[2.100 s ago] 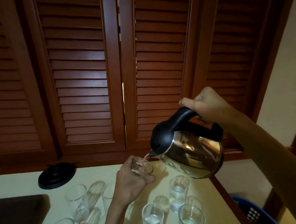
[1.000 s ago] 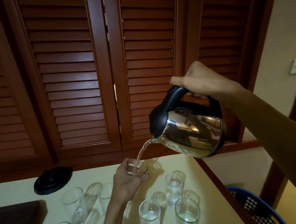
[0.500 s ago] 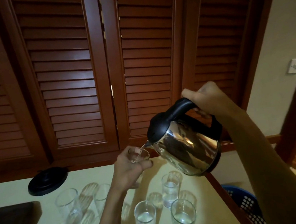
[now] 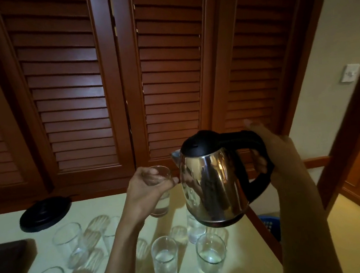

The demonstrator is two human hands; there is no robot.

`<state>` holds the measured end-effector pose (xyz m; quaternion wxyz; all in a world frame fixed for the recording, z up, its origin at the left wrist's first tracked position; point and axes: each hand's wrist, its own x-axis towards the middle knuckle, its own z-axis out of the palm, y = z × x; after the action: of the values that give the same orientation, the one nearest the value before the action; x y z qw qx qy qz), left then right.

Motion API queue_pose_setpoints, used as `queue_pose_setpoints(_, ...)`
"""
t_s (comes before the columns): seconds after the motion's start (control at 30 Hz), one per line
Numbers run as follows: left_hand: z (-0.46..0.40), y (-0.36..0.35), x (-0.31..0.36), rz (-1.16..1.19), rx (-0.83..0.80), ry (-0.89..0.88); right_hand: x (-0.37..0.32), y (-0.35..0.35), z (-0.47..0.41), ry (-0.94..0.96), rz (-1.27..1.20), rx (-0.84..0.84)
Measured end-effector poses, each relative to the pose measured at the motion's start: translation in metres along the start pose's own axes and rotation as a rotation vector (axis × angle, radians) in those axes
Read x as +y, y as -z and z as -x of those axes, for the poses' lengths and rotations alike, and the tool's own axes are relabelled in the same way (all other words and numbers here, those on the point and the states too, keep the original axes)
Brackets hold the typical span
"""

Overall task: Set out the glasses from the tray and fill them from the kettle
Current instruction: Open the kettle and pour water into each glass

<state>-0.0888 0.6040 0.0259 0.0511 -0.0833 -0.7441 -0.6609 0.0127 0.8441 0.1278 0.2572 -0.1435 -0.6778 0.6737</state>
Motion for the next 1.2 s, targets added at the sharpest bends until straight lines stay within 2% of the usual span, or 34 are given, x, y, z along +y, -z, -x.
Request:
queue_pose_setpoints(0.43,0.006,-0.005,-0.044,-0.378,0.056,-0.008,0.016,-0.012,0.023,0.017,-0.138,-0.012)
queue_pose_setpoints(0.67,0.005,-0.006,-0.059,-0.425,0.09,0.06,0.02,-0.012,0.031,-0.002,-0.117,-0.013)
queue_pose_setpoints(0.9,0.006,-0.011,-0.066,-0.555,-0.004,0.112,0.021,-0.005,0.031,-0.004,-0.112,-0.017)
queue_pose_setpoints(1.2,0.014,-0.011,-0.066,-0.646,-0.039,0.18,0.022,-0.001,0.027,-0.033,-0.084,0.004)
